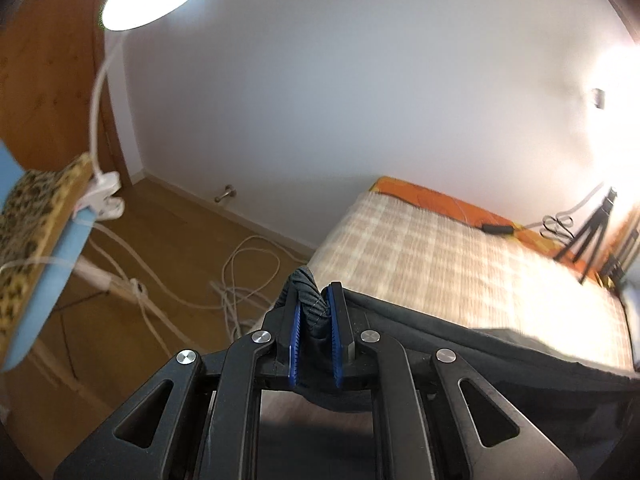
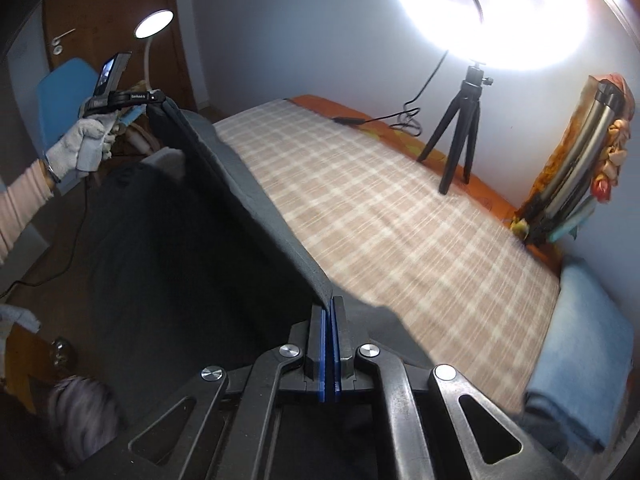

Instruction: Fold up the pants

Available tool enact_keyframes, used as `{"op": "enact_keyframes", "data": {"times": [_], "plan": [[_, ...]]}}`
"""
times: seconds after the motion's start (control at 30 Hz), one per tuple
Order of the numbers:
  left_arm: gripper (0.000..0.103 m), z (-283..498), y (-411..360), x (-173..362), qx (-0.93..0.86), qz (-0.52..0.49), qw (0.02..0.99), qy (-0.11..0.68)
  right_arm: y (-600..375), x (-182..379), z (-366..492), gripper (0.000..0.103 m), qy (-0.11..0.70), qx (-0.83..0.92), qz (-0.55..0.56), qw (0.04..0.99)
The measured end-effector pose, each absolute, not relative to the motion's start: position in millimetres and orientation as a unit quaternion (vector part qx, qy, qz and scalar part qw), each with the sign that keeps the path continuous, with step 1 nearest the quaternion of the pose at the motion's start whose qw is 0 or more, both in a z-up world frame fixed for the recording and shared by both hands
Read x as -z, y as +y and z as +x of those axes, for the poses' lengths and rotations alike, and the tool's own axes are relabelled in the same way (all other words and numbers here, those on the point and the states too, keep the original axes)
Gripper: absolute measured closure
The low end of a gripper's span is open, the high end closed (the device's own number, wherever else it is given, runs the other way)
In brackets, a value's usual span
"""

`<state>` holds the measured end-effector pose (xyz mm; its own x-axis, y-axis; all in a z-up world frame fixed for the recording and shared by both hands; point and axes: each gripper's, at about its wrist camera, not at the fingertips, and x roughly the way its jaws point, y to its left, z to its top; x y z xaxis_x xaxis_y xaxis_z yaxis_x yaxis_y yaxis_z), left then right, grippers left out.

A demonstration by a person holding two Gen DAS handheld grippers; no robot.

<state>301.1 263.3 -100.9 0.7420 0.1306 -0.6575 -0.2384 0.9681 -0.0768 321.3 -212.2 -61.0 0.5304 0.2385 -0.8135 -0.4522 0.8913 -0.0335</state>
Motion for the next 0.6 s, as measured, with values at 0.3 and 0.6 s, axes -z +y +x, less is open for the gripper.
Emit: {"op": "enact_keyframes", "data": {"times": [0.3,0.6], "plan": [[0.092,210,278,141,-0.093,-0.105,0.922,0.362,-178,71,245,0.103,0.482,-0.227,-0.175,0.828],[0.060,134,308,162,-0.101,-0.191,0.911,0.350,-162,111,198,0.103,0.528,-0.231,-0.209,0.790]]}}
